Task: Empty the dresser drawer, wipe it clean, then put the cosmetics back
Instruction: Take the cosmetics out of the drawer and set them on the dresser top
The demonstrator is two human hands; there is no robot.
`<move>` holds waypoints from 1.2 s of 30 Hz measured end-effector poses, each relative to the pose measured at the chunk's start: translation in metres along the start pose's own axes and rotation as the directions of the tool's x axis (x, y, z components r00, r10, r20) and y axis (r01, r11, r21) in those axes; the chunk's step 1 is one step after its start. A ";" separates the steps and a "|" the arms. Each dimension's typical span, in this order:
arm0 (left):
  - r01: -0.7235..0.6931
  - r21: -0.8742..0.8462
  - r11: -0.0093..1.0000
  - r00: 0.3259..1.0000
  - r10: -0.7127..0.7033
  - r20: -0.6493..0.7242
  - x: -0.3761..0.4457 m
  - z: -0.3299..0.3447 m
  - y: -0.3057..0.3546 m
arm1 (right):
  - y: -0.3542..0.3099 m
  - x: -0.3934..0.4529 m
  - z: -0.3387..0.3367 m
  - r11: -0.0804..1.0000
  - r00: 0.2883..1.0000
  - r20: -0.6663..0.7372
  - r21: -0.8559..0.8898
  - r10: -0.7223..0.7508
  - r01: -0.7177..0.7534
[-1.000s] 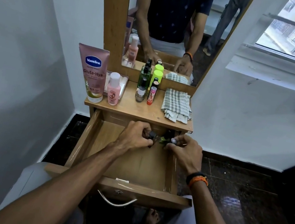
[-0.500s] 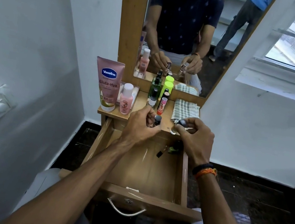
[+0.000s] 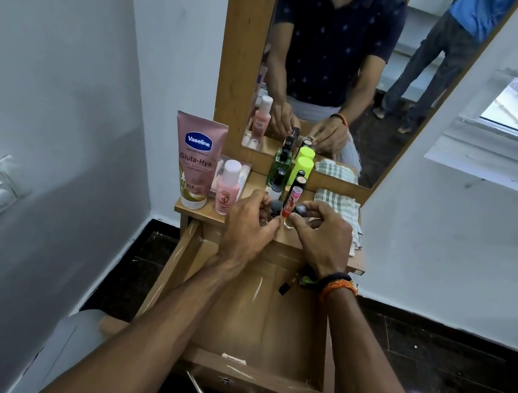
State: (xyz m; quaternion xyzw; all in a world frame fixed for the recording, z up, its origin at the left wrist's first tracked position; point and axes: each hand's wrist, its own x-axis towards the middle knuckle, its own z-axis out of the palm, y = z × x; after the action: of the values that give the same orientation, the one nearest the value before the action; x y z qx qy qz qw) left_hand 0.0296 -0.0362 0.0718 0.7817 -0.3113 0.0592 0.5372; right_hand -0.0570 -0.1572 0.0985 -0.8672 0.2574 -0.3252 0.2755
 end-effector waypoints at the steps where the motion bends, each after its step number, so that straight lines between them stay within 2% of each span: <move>1: 0.007 0.001 1.000 1.000 -0.007 -0.006 0.001 0.001 0.000 | 0.000 0.001 0.001 1.000 1.000 0.004 -0.001 0.000 0.000; 13: 0.038 0.087 0.995 0.995 -0.030 -0.091 0.000 0.011 0.000 | 0.008 0.001 0.015 1.000 1.000 -0.004 0.024 0.012 -0.012; 30: 0.092 0.074 0.993 0.991 -0.084 -0.104 -0.002 0.014 0.002 | 0.007 -0.003 0.028 0.995 0.998 -0.052 0.095 0.042 -0.037; 36: 0.109 0.058 0.992 0.989 -0.103 -0.102 -0.002 0.015 0.001 | 0.006 -0.002 0.030 0.999 0.997 -0.075 0.046 0.008 -0.004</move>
State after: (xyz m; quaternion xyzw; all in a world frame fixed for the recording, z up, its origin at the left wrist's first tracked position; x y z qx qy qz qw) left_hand 0.0240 -0.0489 0.0653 0.8098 -0.2404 0.0789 0.5293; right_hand -0.0388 -0.1513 0.0744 -0.8471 0.2628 -0.3626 0.2862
